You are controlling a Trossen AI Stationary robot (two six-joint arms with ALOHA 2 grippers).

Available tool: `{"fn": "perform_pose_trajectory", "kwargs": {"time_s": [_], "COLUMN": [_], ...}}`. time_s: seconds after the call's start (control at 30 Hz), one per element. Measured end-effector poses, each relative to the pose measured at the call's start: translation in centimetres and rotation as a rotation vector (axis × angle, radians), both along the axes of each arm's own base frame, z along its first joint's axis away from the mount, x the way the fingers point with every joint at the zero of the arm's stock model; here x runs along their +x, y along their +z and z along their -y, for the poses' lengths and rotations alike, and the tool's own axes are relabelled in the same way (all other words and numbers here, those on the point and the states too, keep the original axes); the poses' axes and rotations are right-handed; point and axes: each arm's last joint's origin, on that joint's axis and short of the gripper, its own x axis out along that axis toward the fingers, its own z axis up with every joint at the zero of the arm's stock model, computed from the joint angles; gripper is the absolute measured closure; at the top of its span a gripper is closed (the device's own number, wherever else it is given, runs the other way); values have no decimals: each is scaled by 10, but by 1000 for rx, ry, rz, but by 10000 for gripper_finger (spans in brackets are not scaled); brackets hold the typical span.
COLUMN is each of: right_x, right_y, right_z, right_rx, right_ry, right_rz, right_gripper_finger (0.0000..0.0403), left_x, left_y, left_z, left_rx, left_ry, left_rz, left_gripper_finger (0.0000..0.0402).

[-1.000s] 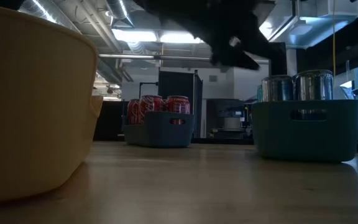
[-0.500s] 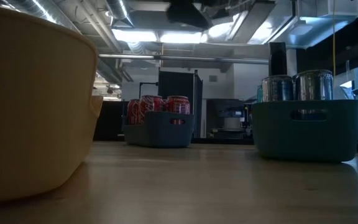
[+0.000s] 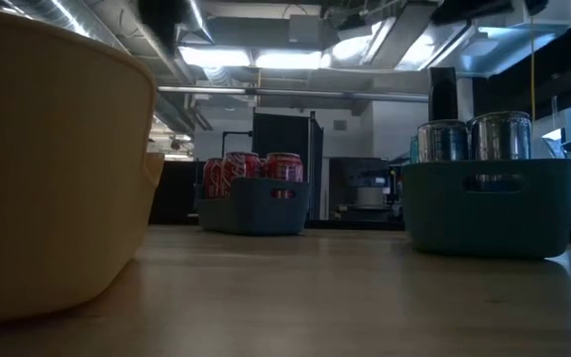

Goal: Sort soda cans
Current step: Put the white and pink soda can into the yellow bin

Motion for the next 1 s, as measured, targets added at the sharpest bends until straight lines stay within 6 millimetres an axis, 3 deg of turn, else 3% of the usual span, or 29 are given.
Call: {"fn": "perform_pose_trajectory", "kwargs": {"time_s": [0.23,0.43,0.73,1.0], "right_x": [13,14,17,35], "right_y": [-2,-2,-5,-24], "right_z": [22,25,23,12], "right_rx": [-7,-4,10,12], "right_ry": [-51,-63,-52,-49], "right_rz": [-97,-100,-114,-124], "right_gripper_finger": [391,391,391,391], "left_x": [-34,-60,-127,-179], "left_y": [-5,1,13,-4], "left_z": [17,23,10,3], "left_rx": [56,9,-49,-118], "left_ry": [57,-3,69,152], "left_rz": [-286,-265,-152,-142], "left_gripper_finger": [70,70,70,70]}}
